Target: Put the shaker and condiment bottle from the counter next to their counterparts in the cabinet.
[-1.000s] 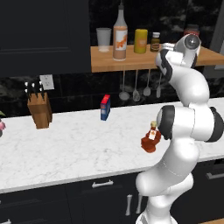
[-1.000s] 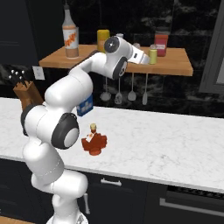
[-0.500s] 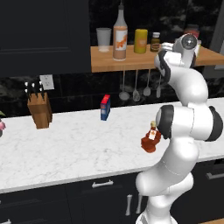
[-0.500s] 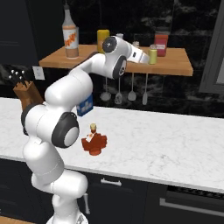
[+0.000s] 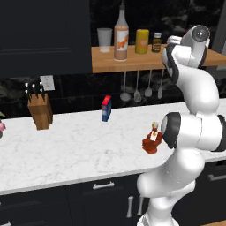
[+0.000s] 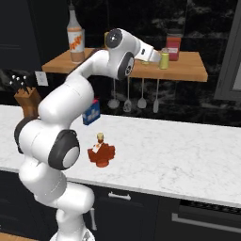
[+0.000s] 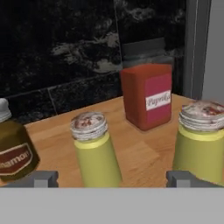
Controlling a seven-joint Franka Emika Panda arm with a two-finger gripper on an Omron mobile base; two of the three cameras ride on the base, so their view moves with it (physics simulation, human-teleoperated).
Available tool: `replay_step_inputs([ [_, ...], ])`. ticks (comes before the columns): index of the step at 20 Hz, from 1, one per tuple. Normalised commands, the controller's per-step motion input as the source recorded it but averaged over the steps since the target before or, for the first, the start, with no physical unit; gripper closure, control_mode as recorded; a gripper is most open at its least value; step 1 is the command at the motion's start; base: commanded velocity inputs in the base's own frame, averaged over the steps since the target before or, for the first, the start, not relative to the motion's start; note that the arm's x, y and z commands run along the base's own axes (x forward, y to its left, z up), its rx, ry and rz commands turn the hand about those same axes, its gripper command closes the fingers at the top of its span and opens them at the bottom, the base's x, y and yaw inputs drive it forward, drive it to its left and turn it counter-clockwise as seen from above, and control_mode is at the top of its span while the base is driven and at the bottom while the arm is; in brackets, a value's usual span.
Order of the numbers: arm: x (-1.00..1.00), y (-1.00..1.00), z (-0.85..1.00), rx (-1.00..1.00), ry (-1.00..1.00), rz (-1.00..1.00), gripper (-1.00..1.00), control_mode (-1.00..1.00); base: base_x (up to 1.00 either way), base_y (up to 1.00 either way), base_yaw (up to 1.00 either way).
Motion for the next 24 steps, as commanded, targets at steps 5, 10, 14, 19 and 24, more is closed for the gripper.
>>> replay_step_inputs([
  [5, -1.00, 0.00, -0.01, 0.00, -0.03, 0.00, -1.00, -1.00, 0.00, 0.00, 0.00],
  [10, -1.00, 0.00, -0.16, 0.00, 0.00, 0.00, -1.00, -1.00, 0.00, 0.00, 0.00],
  [14, -1.00, 0.01, -0.15, 0.00, -0.01, 0.00, -1.00, -1.00, 0.00, 0.00, 0.00],
  [19, -0.91, 0.17, -0.24, 0.00, 0.00, 0.00, -1.00, -1.00, 0.00, 0.00, 0.00],
  [24, -0.81, 0.17, -0.41, 0.00, 0.00, 0.05, -1.00, -1.00, 0.00, 0.00, 0.00],
])
